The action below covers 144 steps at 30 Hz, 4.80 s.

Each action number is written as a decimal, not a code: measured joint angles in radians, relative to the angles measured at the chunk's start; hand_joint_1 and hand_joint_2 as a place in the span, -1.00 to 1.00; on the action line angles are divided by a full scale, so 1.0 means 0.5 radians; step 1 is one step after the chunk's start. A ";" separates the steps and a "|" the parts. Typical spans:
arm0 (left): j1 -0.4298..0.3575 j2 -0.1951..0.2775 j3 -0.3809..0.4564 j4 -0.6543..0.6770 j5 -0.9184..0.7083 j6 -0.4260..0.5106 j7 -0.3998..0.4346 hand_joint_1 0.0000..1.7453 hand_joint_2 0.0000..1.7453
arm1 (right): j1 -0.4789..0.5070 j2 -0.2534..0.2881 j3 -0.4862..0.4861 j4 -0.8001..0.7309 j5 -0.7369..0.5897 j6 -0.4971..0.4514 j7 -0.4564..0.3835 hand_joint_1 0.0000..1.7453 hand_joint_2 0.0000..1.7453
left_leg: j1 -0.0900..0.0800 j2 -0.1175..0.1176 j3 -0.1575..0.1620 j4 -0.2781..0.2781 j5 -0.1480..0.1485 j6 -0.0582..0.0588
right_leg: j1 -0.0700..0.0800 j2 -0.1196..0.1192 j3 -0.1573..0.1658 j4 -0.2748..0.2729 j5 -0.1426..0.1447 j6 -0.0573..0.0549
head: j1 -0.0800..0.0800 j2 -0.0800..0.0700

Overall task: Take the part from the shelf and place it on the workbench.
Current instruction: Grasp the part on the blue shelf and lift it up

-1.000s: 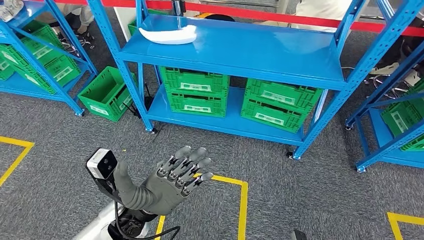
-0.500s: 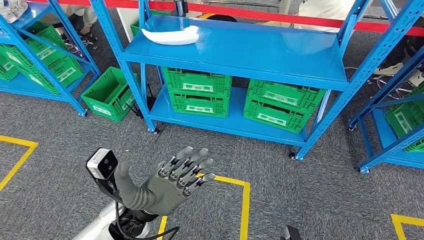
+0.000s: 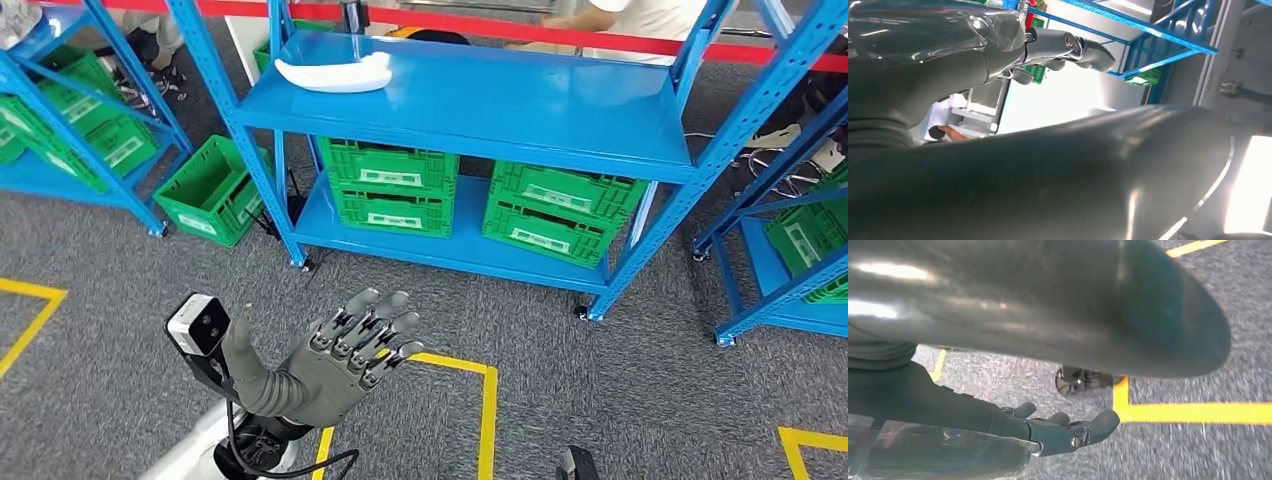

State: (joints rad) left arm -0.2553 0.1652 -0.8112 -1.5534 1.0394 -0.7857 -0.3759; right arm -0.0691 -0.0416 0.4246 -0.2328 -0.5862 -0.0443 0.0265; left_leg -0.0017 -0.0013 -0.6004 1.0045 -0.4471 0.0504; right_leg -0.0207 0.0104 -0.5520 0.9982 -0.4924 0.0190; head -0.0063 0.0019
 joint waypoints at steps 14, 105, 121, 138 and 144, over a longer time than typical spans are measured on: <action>0.008 0.010 0.017 0.008 -0.007 -0.009 -0.004 -1.00 -1.00 | -0.032 -0.006 0.020 -0.001 0.025 -0.004 0.029 -1.00 -1.00 | -0.010 -0.013 0.138 -0.032 -0.105 -0.033 | -0.004 -0.019 -0.090 0.020 0.078 0.026 | 0.006 0.000; 0.055 0.005 0.078 -0.006 -0.085 -0.007 -0.036 -1.00 -1.00 | -0.052 -0.008 0.050 0.007 0.124 -0.011 0.176 -1.00 -1.00 | -0.012 -0.020 0.112 -0.047 -0.036 -0.031 | -0.009 -0.020 -0.104 0.026 0.103 0.041 | 0.009 0.000; 0.056 0.001 0.067 -0.021 -0.067 0.000 0.014 -1.00 -1.00 | -0.005 -0.021 0.050 0.007 0.125 0.041 0.153 -1.00 -1.00 | 0.001 -0.005 0.034 -0.002 -0.020 -0.032 | -0.001 -0.003 -0.061 0.009 0.072 -0.030 | 0.004 0.000; -0.006 -0.066 -0.005 0.047 0.015 -0.054 0.016 -1.00 -1.00 | 0.054 -0.084 0.059 0.012 0.128 0.063 0.102 -1.00 -1.00 | -0.004 -0.086 0.074 -0.016 -0.040 -0.043 | -0.011 -0.006 -0.084 0.027 0.077 0.010 | 0.006 0.000; -0.037 -0.065 -0.024 0.067 0.010 -0.047 -0.011 -1.00 -1.00 | 0.050 -0.075 0.070 0.015 0.130 0.062 0.119 -1.00 -1.00 | 0.022 -0.016 -0.184 0.512 -0.288 -0.101 | -0.023 -0.015 -0.069 0.023 0.070 -0.032 | -0.001 0.000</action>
State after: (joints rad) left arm -0.2740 0.1325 -0.8232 -1.5198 1.0442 -0.8090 -0.3813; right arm -0.0442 -0.0789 0.4597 -0.2255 -0.5214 -0.0136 0.0860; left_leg 0.0092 -0.0093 -0.6925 1.2604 -0.5913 -0.0003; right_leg -0.0322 0.0028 -0.5867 1.0097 -0.4576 0.0029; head -0.0069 0.0019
